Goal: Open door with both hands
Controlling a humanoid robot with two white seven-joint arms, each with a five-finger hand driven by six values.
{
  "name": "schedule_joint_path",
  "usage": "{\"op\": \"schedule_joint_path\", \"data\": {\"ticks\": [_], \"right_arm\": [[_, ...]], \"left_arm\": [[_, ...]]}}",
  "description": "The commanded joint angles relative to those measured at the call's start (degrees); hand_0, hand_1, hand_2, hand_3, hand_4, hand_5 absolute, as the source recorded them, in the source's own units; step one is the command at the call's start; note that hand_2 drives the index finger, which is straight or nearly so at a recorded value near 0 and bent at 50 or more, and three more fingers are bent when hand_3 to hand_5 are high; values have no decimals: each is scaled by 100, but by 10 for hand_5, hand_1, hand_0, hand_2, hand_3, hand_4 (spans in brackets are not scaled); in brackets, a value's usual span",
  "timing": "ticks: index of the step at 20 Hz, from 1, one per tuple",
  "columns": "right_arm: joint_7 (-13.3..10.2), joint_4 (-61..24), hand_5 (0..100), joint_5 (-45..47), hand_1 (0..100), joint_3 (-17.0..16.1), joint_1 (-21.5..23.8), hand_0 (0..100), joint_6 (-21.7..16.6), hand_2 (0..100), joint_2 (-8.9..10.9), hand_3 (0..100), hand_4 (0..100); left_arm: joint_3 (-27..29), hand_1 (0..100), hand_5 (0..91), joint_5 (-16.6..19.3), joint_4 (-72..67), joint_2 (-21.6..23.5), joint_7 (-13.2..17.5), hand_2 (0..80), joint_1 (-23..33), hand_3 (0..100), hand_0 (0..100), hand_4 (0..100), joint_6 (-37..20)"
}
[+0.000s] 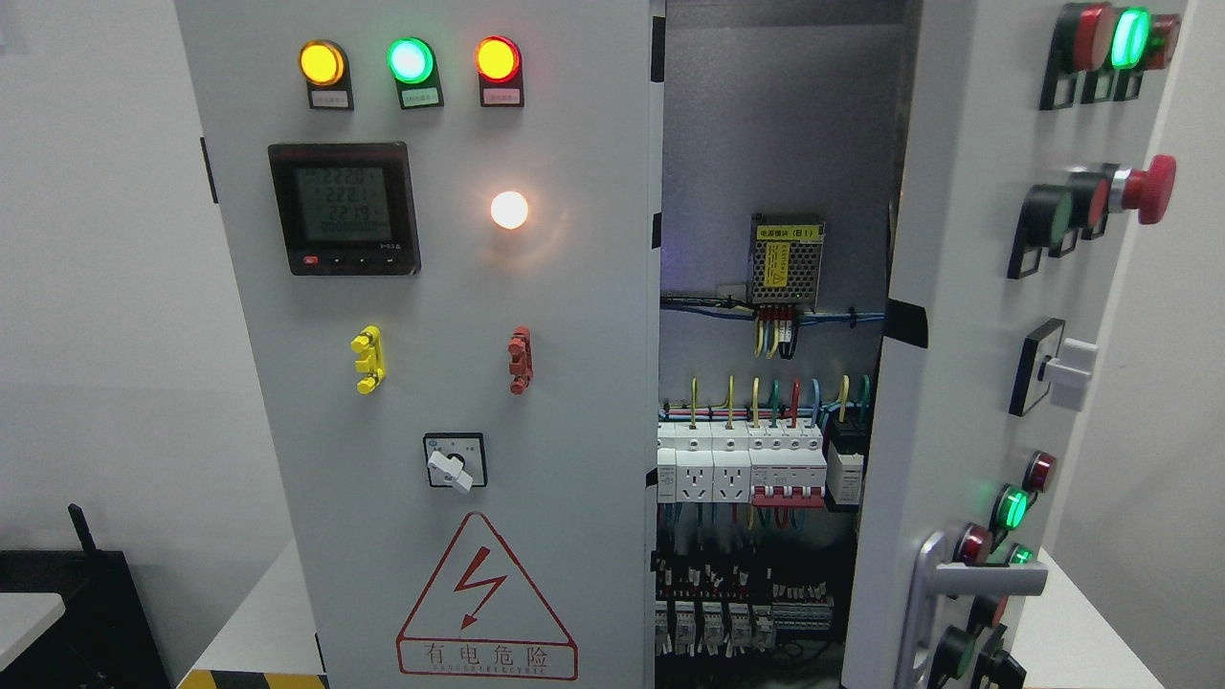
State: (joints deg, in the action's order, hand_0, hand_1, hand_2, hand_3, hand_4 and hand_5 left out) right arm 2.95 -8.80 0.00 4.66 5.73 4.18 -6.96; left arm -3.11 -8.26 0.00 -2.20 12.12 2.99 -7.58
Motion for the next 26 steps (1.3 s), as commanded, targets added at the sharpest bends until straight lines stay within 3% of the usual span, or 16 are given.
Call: {"op": "schedule_joint_path", "data": {"ticks": [1,26], "right_arm": [[-14,1,0,-18,0,0,7,383,3,0,1,0,0],[-22,-8,0,-18,0,0,-2,383,3,0,1,0,0]], "left_arm": [[-6,0,0,-1,-70,0,1,0,0,0,0,0,2],[-6,0,0,17,-70,-9,9,0,0,0,0,0,2]]}}
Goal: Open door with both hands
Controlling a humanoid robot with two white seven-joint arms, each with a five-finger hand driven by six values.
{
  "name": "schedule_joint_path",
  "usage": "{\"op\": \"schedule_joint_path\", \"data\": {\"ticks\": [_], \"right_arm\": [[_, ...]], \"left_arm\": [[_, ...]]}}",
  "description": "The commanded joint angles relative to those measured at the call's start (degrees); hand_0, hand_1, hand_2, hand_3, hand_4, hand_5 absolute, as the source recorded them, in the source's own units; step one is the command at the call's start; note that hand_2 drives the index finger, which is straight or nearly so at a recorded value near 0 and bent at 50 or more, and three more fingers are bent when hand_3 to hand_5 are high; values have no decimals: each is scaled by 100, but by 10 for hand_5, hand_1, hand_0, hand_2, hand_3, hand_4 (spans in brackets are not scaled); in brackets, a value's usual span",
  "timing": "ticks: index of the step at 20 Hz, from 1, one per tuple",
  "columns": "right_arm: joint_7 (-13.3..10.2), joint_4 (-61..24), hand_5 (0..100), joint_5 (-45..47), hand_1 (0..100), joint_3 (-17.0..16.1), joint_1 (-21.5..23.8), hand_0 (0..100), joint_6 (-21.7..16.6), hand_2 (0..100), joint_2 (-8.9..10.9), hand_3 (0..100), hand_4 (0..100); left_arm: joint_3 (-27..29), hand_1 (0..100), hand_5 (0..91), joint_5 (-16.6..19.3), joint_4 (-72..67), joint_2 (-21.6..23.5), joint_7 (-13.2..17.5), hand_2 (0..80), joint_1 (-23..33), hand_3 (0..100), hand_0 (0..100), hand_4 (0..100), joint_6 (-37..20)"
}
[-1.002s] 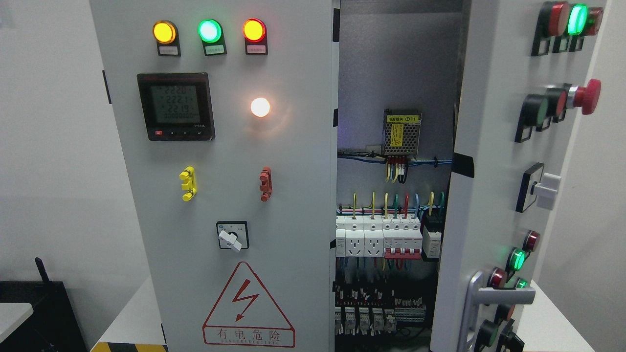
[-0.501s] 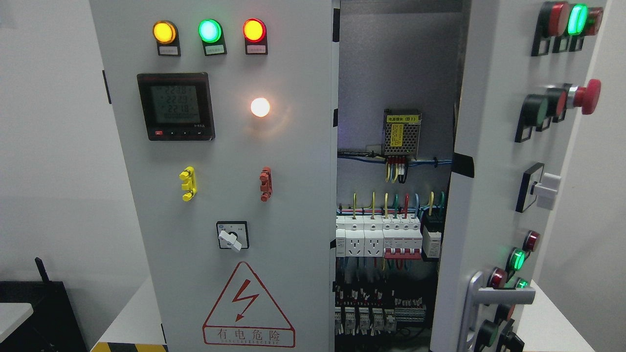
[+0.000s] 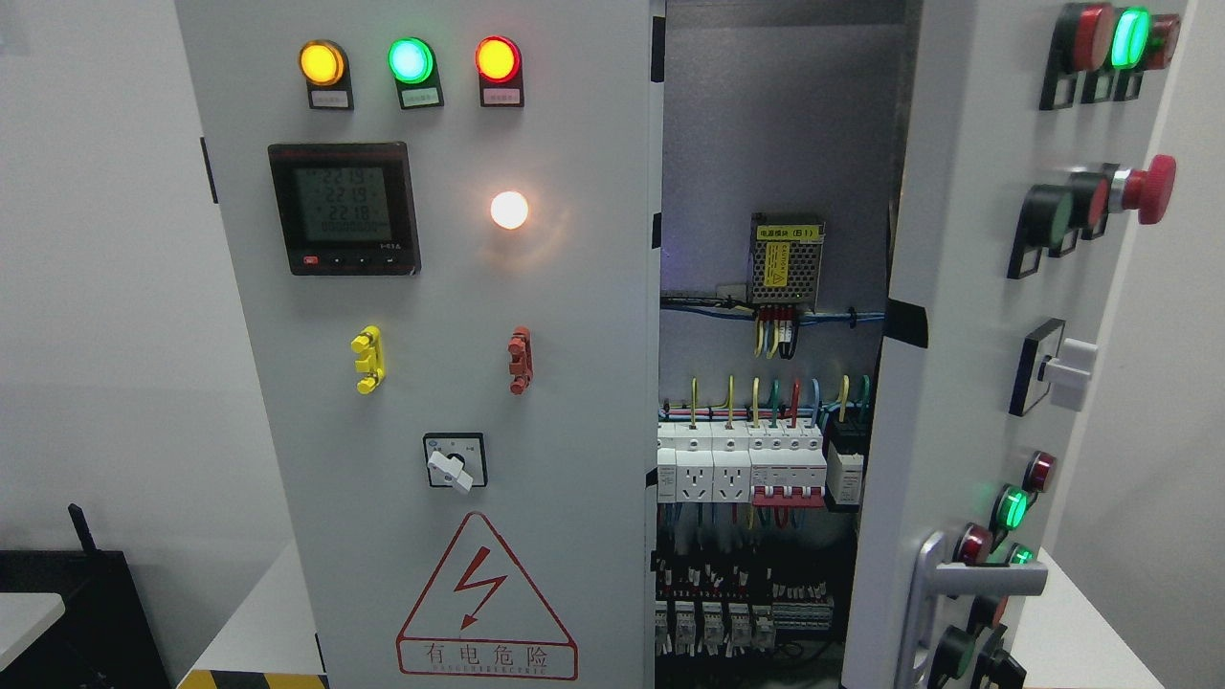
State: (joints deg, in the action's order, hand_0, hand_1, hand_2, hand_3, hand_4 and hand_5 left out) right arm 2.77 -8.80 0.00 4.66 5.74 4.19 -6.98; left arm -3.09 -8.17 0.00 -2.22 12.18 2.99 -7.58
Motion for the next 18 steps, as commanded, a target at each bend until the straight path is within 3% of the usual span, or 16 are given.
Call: {"op": "schedule_joint_path", "data": {"ticks": [1,9,10,12,15,18], "right_arm": [[-5,1,0,-18,0,0,-3,383,3,0,4,0,0],[-5,1,0,-18,0,0,-3,383,3,0,-5,0,0],[-5,1,0,-18,0,0,6,383,3,0,4,0,0],[-5,1,0,-26,0,0,6,383,3,0,4,0,0],[4,-8,0,-26,0,0,6,383,3,0,4,0,0],[4,1,0,-18,0,0,6,383,3,0,-5,0,0]], "left_arm": [[-7,0,0,9,-44,-6,4,0,0,0,0,0,2],[-7,0,0,-9,271,11,47,0,61,0,0,0,-24],[-7,0,0,-9,690,29,170,0,140,0,0,0,-25],[2,0,0,-44,1979,142,800,0,621,0,0,0,10],[194,0,0,-298,4798,940,1619,0,1762,0,0,0,28],[650,0,0,-1262,7252,1757,2033,0,2844,0,0,0,-25]]}}
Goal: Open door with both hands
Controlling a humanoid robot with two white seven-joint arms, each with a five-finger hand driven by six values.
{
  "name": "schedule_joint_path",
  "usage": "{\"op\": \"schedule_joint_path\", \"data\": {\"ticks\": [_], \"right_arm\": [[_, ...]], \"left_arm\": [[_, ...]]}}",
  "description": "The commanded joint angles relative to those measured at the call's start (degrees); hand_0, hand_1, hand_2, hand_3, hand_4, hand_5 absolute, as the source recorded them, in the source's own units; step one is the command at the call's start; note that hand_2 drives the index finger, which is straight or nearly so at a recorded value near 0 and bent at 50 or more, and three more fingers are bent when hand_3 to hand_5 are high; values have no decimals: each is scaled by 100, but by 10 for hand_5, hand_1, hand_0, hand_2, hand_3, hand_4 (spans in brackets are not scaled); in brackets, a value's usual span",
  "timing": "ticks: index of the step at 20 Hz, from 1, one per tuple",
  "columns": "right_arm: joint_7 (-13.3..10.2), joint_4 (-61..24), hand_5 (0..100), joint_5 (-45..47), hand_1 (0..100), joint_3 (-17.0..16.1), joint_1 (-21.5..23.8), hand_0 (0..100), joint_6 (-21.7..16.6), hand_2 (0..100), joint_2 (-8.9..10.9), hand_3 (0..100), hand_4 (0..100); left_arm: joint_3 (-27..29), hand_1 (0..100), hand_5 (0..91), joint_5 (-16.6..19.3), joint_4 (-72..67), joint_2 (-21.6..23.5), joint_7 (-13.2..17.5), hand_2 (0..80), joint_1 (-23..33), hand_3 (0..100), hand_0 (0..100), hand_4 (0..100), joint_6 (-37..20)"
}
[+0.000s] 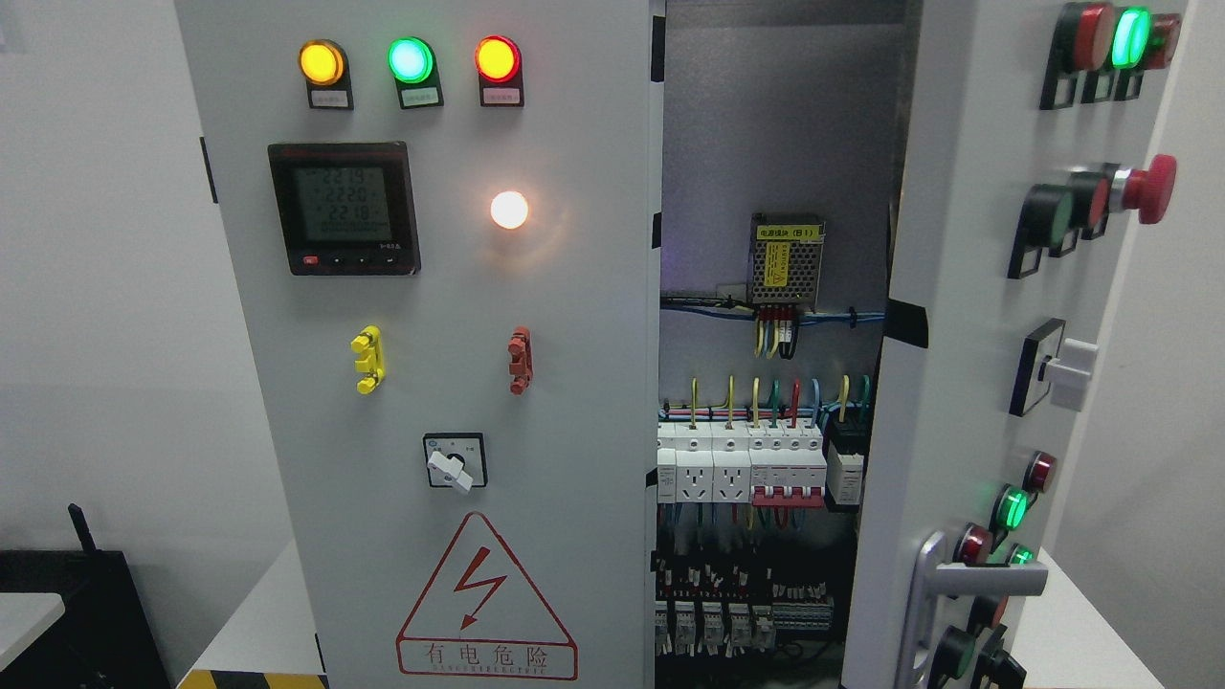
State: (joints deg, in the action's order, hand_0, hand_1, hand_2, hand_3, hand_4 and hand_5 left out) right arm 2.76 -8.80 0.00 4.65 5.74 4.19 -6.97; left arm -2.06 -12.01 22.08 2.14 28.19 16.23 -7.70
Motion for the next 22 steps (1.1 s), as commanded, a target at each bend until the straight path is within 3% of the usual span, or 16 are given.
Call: {"op": "schedule_joint_path", "data": {"ticks": [1,5,6,8,11,16,22], "right_arm": [[5,1,0,-18,0,1,-3,383,3,0,2,0,0],[-4,1,0,-18,0,1,-3,383,3,0,-6,0,0],[-4,1,0,-26,0,1,-3,383,3,0,-6,0,0],[-4,1,0,-18,0,1,-3,383,3,0,2,0,0],[-4,1,0,-18,0,1,-3,383,3,0,-6,0,0],[5,1,0,-18,0,1,-3,383,3,0,2,0,0],[5,1,0,-26,0,1,-3,383,3,0,2,0,0]], "left_arm": [[714,0,0,-1361,5704,1672,511,0,1820,0,0,0,-21],[1854,0,0,-4048,7326,3341,538,0,2796,0,0,0,-13],[2250,0,0,-4603,7433,3728,555,0,2920,0,0,0,-12],[2840,0,0,-5344,7451,4301,713,0,2939,0,0,0,5],[3579,0,0,-5952,7477,4768,1082,0,3052,0,0,0,5],[4818,0,0,-6857,7784,5251,1539,0,3755,0,0,0,23],[5549,0,0,-7123,8224,5603,1786,0,3941,0,0,0,23]]}}
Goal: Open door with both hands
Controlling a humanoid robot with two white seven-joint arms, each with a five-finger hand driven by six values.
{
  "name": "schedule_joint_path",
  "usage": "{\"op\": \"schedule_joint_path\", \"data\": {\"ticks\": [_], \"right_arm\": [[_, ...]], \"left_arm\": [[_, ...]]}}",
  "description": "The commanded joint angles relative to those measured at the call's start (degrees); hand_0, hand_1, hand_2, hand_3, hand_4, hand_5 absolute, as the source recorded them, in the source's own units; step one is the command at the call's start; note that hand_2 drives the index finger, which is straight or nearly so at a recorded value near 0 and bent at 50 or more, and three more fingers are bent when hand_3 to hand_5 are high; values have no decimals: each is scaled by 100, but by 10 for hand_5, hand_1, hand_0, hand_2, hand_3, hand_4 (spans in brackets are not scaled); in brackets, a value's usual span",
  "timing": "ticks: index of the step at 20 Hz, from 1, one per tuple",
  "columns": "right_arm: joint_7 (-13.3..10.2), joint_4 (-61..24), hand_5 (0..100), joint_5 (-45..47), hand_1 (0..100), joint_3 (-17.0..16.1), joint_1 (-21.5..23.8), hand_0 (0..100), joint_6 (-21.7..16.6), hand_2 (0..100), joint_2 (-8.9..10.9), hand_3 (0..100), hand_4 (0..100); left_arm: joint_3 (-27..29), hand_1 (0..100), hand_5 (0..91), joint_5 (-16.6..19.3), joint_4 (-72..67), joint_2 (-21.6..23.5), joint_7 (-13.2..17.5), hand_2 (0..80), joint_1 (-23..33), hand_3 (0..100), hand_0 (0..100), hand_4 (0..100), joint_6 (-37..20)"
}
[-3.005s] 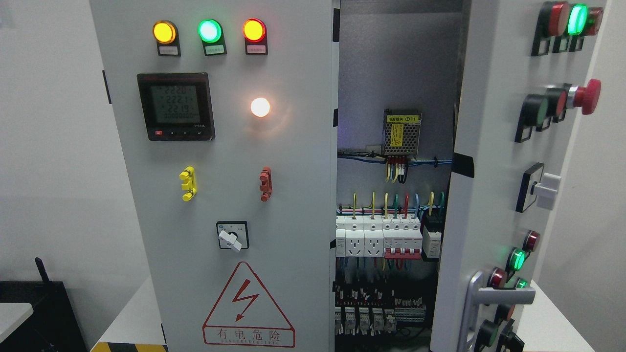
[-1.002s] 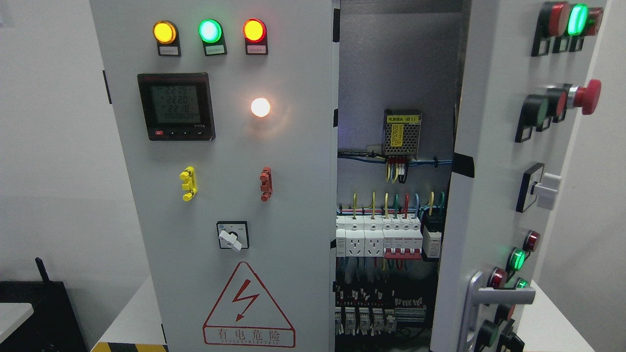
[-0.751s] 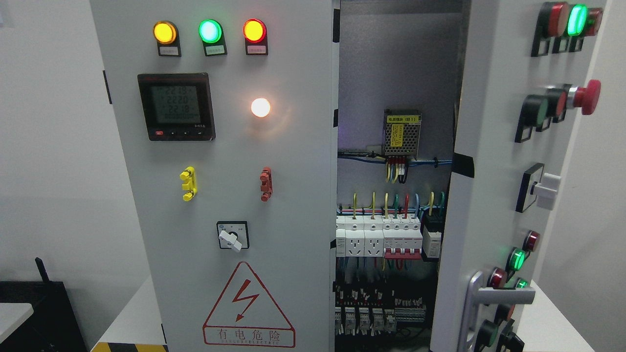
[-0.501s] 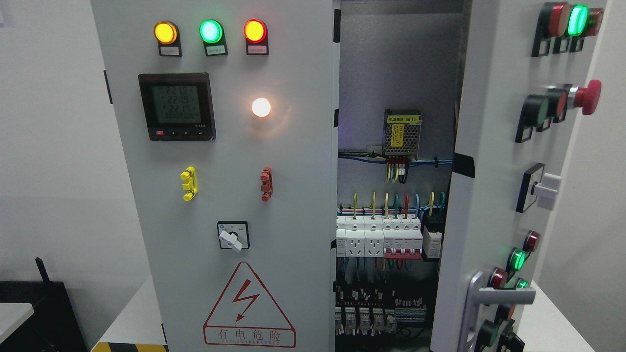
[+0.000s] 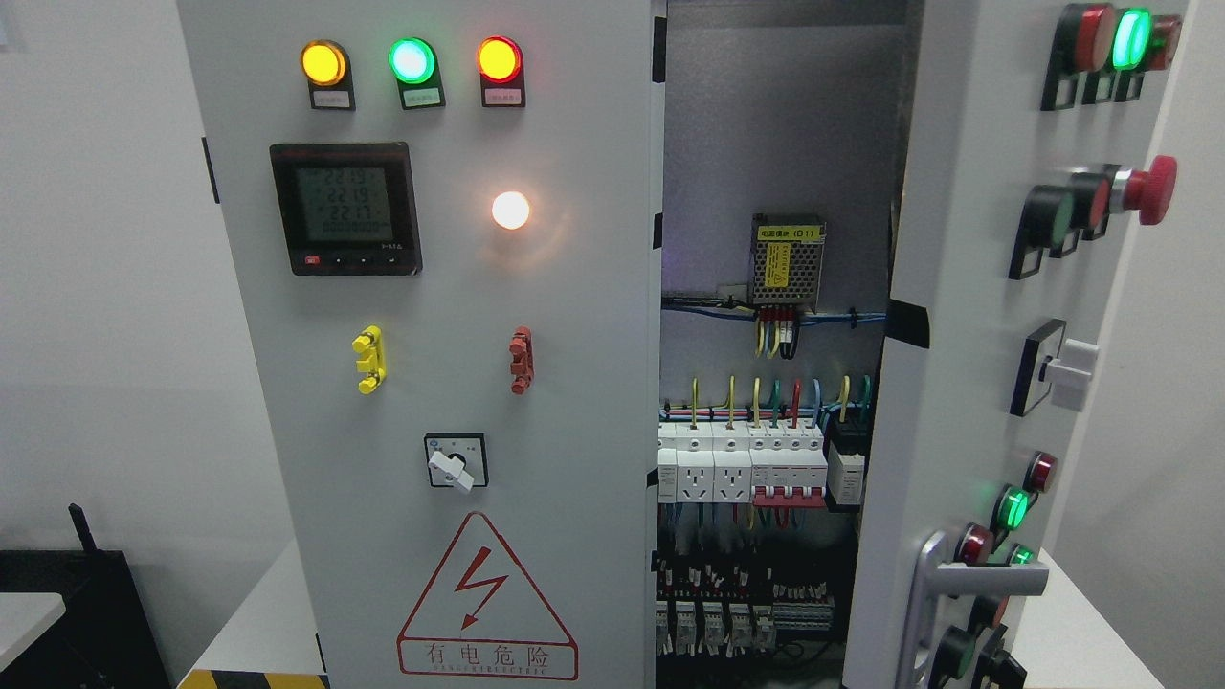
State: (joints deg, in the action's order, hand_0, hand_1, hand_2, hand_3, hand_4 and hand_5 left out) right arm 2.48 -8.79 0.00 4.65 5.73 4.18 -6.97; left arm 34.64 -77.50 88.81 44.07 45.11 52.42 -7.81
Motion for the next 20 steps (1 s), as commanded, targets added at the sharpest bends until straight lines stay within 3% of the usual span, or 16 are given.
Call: {"op": "schedule_joint_path", "data": {"ticks": [1,7,12,17,20], "right_arm": [[24,0,0,-26,0,1,-1,383,4,0,3,0,0],[33,0,0,-18,0,1,-1,383,4,0,3,0,0],[24,0,0,-18,0,1,-1,383,4,0,-6,0,0],[24,0,0,-18,0,1,7,383,4,0,3,0,0],[33,0,0,-18,0,1,7,383,4,0,3,0,0]], "left_arm": [[1888,0,0,-573,1543,1568,104,0,322,0,0,0,34],[1897,0,0,-626,1508,2439,104,0,199,0,0,0,-1],[1792,0,0,-766,1490,2765,104,0,-688,0,0,0,60],[959,0,0,-687,1517,2818,104,0,-1163,0,0,0,60],[300,0,0,-679,1508,3011,95,0,-1742,0,0,0,60]]}}
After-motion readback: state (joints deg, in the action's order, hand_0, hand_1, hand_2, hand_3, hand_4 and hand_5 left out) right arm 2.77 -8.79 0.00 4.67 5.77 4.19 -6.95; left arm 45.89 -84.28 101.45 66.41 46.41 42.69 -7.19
